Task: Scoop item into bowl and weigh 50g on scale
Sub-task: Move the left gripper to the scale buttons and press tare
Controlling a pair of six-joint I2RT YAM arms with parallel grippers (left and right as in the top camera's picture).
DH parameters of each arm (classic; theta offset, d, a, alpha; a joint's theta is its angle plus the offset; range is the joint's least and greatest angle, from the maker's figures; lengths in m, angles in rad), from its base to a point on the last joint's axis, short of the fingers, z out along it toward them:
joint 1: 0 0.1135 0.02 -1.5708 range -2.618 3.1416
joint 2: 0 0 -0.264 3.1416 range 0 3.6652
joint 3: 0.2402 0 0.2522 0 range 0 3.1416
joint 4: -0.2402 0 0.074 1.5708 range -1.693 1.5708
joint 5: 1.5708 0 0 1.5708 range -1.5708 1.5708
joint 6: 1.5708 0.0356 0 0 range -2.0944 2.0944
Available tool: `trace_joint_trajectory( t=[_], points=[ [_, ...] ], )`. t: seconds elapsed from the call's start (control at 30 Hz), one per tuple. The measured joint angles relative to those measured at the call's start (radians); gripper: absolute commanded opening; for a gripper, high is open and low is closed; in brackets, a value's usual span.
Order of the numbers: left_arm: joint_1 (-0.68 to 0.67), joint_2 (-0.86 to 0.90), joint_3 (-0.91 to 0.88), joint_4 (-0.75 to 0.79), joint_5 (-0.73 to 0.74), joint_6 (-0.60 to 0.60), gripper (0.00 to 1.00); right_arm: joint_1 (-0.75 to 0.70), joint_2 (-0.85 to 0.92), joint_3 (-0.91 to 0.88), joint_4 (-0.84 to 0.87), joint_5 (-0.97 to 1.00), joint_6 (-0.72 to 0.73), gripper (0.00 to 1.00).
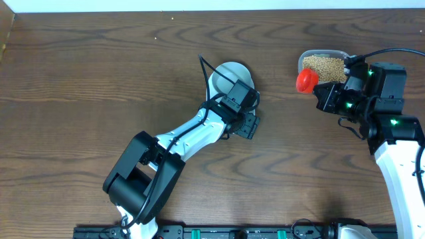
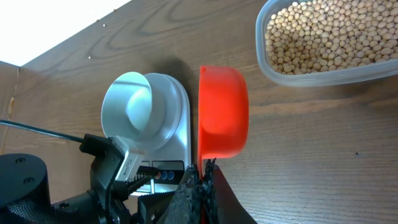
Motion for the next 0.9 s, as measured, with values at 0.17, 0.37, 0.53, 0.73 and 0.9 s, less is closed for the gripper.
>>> trace_joint_trajectory(
  t=[0.17,0.37,0.53,0.73,0.9],
  points=[
    [0.0,0.001,0.0,-0.001,-0.002,0.0,0.69,0.0,0.0,0.0,-0.004,0.0,0.0,0.01],
    [0.0,0.001,0.004,-0.024,-0.002,0.008,0.68,0.0,0.0,0.0,-0.004,0.0,-0.003,0.01],
    [-0.011,0.001,0.005,-0.032,-0.009,0.02,0.68,0.0,0.0,0.0,-0.004,0.003,-0.005,0.01],
    [-0.03,0.003,0.005,-0.031,-0.025,0.035,0.68,0.0,0.0,0.0,-0.004,0.004,-0.01,0.01],
    [-0.034,0.006,0.005,-0.018,-0.023,0.042,0.69,0.0,0.0,0.0,-0.004,0.005,-0.01,0.01]
  ],
)
